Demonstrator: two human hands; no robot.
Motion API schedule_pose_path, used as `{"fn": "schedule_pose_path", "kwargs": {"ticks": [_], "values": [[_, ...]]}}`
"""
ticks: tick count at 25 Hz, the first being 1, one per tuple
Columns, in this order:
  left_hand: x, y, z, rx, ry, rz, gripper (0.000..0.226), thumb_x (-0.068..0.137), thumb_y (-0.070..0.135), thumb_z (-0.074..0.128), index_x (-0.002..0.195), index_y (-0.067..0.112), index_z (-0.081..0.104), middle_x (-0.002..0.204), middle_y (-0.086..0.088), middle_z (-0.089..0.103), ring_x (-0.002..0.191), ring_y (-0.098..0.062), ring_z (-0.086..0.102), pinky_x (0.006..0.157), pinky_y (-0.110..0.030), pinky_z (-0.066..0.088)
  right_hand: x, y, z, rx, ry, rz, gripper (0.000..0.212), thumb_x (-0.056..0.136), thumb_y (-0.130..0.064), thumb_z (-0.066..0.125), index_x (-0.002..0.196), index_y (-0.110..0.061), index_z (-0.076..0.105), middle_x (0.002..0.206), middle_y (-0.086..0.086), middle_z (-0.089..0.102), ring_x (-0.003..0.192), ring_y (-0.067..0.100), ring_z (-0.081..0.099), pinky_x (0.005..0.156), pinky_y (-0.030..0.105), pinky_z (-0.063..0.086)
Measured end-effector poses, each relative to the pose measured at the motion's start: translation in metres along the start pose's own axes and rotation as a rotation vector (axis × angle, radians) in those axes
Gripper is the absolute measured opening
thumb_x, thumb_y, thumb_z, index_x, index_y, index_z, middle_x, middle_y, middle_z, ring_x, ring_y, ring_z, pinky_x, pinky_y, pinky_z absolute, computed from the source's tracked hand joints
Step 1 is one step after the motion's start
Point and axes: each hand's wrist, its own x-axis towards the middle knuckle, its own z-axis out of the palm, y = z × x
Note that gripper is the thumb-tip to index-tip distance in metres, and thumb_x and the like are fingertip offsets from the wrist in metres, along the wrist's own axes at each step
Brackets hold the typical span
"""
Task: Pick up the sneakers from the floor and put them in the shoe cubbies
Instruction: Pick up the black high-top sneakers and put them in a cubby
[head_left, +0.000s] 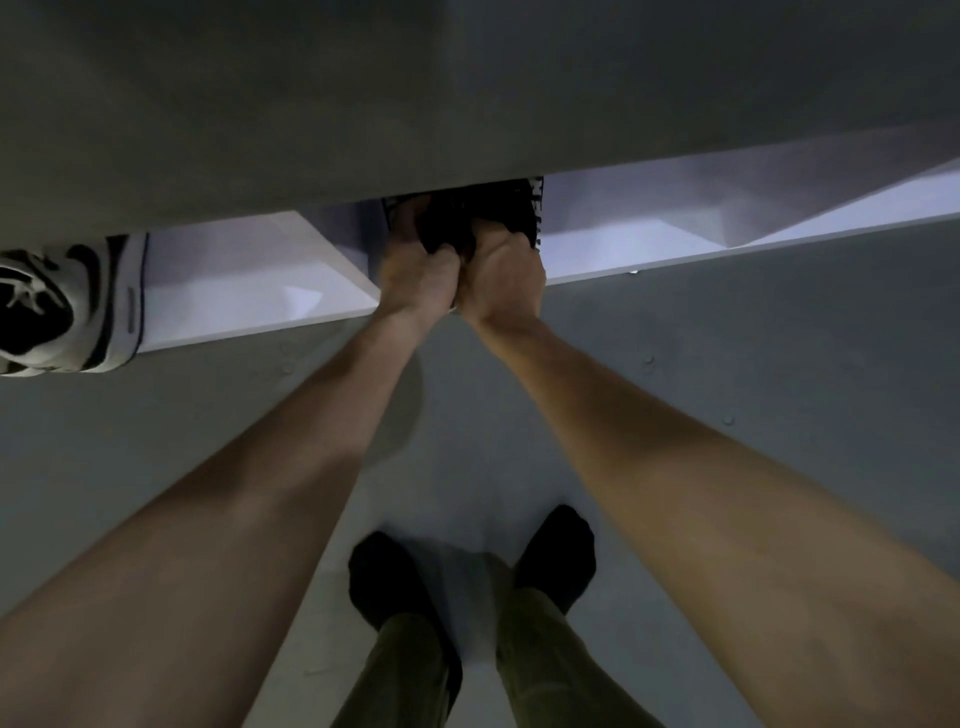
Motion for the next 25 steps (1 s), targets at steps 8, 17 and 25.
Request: {"fn": "schedule_pose_path", "kwargs": {"ticks": [8,17,25], "values": [[0.01,-0.023,0.006,-0.069,0.025,0.028,0.06,0.075,0.026,0.051,0.135,0.025,0.052,0.125,0.001,0.069,0.119,-0.017,0.064,0.107,-0.035,0.049,0.007,0.015,0.014,0.156,0.021,-0.083,0.03,0.084,-0.03,0.048,0.095,-0.009,0.068,0.09,0.021,0.071,0.085,0.043,0.063,0.064,0.034,0.038],[0.018,-0.018,0.005,0.032,0.056,0.068,0.045,0.09,0.029,0.054,0.135,0.032,0.054,0.121,0.006,0.07,0.113,-0.016,0.063,0.1,-0.025,0.049,0.021,0.015,0.016,0.121,0.074,-0.166,0.023,0.089,-0.019,0.051,0.098,-0.009,0.07,0.089,0.016,0.073,0.082,0.037,0.068,0.061,0.031,0.039],[0.02,-0.017,0.004,-0.058,0.064,0.045,0.047,0.091,0.027,0.056,0.138,0.028,0.056,0.115,0.008,0.07,0.102,-0.009,0.064,0.076,-0.002,0.047,0.022,0.013,0.011,0.116,0.047,-0.17,0.034,0.092,-0.028,0.046,0.111,-0.009,0.066,0.098,0.015,0.073,0.09,0.038,0.068,0.068,0.038,0.051]]}}
